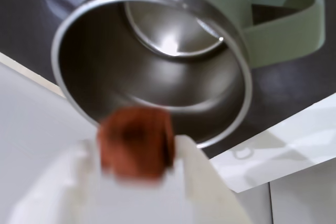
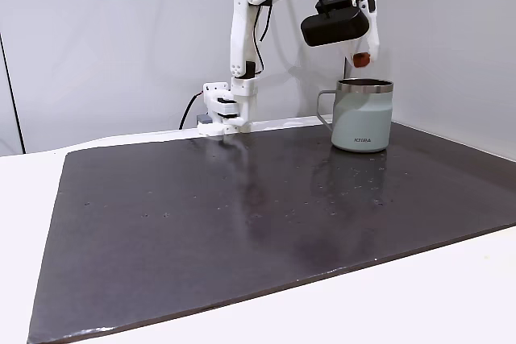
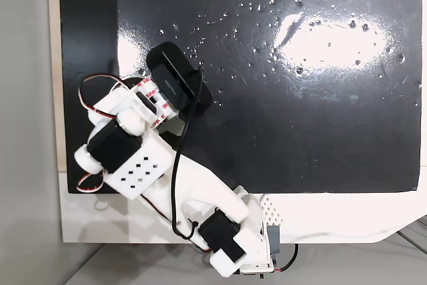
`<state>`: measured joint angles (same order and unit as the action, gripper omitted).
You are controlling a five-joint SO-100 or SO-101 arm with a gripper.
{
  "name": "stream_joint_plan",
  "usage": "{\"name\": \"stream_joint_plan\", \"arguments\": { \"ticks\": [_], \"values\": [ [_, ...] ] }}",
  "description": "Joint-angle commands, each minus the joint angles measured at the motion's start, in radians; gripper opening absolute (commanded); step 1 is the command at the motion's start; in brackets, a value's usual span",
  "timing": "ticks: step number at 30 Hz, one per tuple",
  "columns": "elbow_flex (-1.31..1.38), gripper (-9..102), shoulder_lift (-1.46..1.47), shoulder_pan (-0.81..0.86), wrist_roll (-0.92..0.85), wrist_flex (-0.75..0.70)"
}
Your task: Grasp a cube and put it in the cup.
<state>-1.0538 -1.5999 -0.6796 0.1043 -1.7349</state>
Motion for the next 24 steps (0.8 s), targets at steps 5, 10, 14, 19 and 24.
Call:
{"name": "stream_joint_plan", "arguments": {
  "ticks": [5, 10, 14, 19, 24],
  "values": [
    [-0.002, 25, -0.031, 0.003, 0.009, 0.006],
    [-0.002, 24, -0.035, -0.012, -0.012, -0.003],
    [-0.012, 24, -0.044, -0.029, -0.02, -0.005],
    [-0.018, 23, -0.046, -0.038, -0.023, -0.006],
    [-0.012, 23, -0.04, -0.04, -0.025, -0.005]
  ]
}}
